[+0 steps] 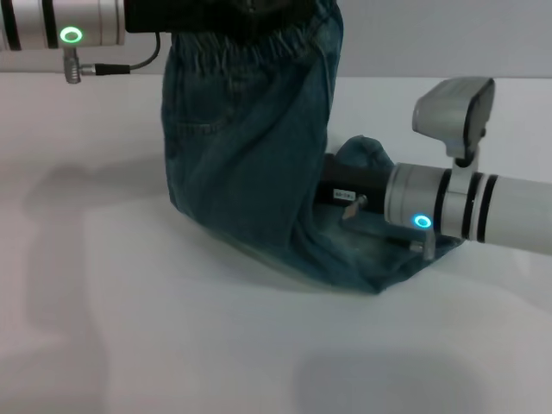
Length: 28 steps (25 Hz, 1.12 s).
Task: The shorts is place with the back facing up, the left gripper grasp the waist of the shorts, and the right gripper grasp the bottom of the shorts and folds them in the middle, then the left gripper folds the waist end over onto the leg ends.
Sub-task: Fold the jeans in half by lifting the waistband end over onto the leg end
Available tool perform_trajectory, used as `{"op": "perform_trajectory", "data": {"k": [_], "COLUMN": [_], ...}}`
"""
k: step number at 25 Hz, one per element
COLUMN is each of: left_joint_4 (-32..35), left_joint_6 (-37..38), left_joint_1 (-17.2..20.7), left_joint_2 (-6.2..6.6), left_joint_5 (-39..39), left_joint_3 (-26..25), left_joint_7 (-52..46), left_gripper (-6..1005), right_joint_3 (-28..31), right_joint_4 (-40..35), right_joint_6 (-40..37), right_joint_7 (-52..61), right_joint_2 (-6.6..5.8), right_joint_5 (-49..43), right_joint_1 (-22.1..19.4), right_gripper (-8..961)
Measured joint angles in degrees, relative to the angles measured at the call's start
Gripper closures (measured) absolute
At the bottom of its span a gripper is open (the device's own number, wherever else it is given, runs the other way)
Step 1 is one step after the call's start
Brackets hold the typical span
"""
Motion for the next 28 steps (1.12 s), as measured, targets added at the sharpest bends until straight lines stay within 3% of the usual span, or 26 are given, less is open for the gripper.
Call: {"op": "perform_trajectory", "data": {"k": [15,20,28], "left_joint_4": [-0.3,-2.17,-3.22], "left_joint_6": [-2.35,-2.65,-5.28], "left_joint_1": [1.66,0.38,-1.52], "left_joint_2": [-0.24,-0.4,-0.76], "left_joint_5": [-0.12,-0.29,-0.37], "left_joint_3": [7.11,10.25,16.07], "left_joint_7": [-0.4,-0.32,-0.38], "left_gripper": [877,869,857], "right_joint_3": [0.68,0.68,1.34], "right_joint_4": [-14.51,-16.33,-16.81], "right_joint_6": [12.34,15.55,16.82], "right_joint_7": [4.89,4.5,4.4], "right_joint_2": [-0.81,-1.03,-1.02], "right_joint_5": [2.72,8.16,9.53], "right_joint_1": [-13.91,-16.3,-17.01], "right_gripper": [386,386,386]}}
